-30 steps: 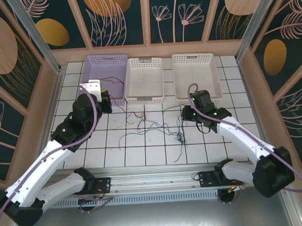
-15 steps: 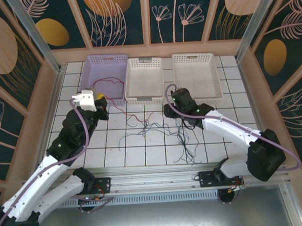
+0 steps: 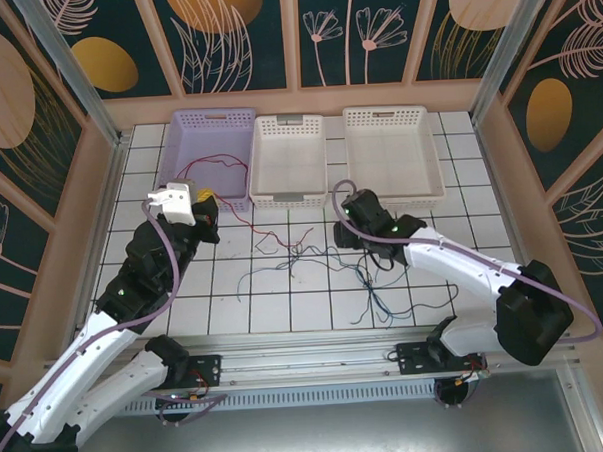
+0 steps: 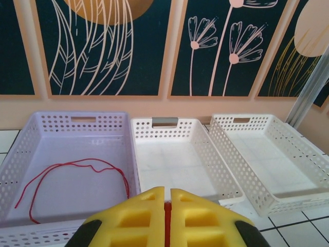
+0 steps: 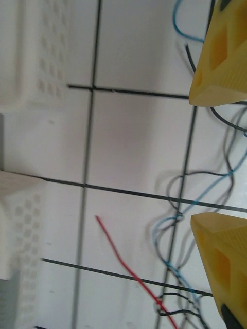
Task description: Untangle the cables
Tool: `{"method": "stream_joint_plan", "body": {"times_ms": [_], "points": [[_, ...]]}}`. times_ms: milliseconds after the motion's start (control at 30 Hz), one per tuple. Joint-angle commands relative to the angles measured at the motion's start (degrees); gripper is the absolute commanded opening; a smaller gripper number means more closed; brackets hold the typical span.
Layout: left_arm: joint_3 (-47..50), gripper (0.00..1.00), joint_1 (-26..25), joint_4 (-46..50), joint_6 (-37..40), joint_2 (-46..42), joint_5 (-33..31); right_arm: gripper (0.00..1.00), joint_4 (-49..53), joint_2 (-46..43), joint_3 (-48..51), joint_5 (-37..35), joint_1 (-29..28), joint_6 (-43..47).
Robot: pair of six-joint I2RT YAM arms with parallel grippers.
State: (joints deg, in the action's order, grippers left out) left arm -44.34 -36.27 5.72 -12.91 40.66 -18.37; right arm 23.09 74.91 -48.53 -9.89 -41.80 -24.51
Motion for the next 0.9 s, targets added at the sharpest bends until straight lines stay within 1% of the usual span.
{"method": "stream_joint_plan", "body": {"times_ms": [0,67,133,233,400,500,533,633,800,867], "points": [[0.57,0.00,0.27,-2.81,0.36,0.15,1.59,0.57,-5.82,-0.60,2.91,3.80,-4.67,0.24],[0.71,0.00,0.32,-3.13,0.27,-0.24,2.78,0.58,-13.38,0.45,4.17,4.96,-8.47,3.19],[1.33,0.00,0.32,-4.07,0.16,-1.20,3.44,0.58,-18.65,2.65,4.70,5.07,-9.84,6.01],[2.04,0.00,0.33,-4.56,0.16,-2.69,2.48,0.58,-24.66,5.97,5.53,4.68,-10.45,10.85],[3.77,0.00,0.28,-6.40,-0.41,-6.43,-0.89,0.58,-34.12,7.84,9.81,6.46,-11.29,14.69],[4.55,0.00,0.32,-7.19,-0.94,-7.93,-2.94,0.58,-38.88,7.35,12.16,8.78,-10.93,13.69],[4.82,0.00,0.30,-7.40,-1.12,-8.14,-3.16,0.58,-40.91,7.07,12.83,12.16,-10.98,12.62],[4.79,0.00,0.32,-7.23,-1.42,-7.57,-3.00,0.58,-47.49,6.78,14.61,19.38,-10.98,9.03],[4.52,0.00,0.32,-6.95,-1.68,-6.82,-2.63,0.59,-59.22,7.09,17.72,27.73,-10.98,2.01],[4.58,0.00,0.34,-6.77,-1.60,-6.76,-2.95,0.60,-63.80,6.91,19.07,29.20,-11.01,-0.60]]}}
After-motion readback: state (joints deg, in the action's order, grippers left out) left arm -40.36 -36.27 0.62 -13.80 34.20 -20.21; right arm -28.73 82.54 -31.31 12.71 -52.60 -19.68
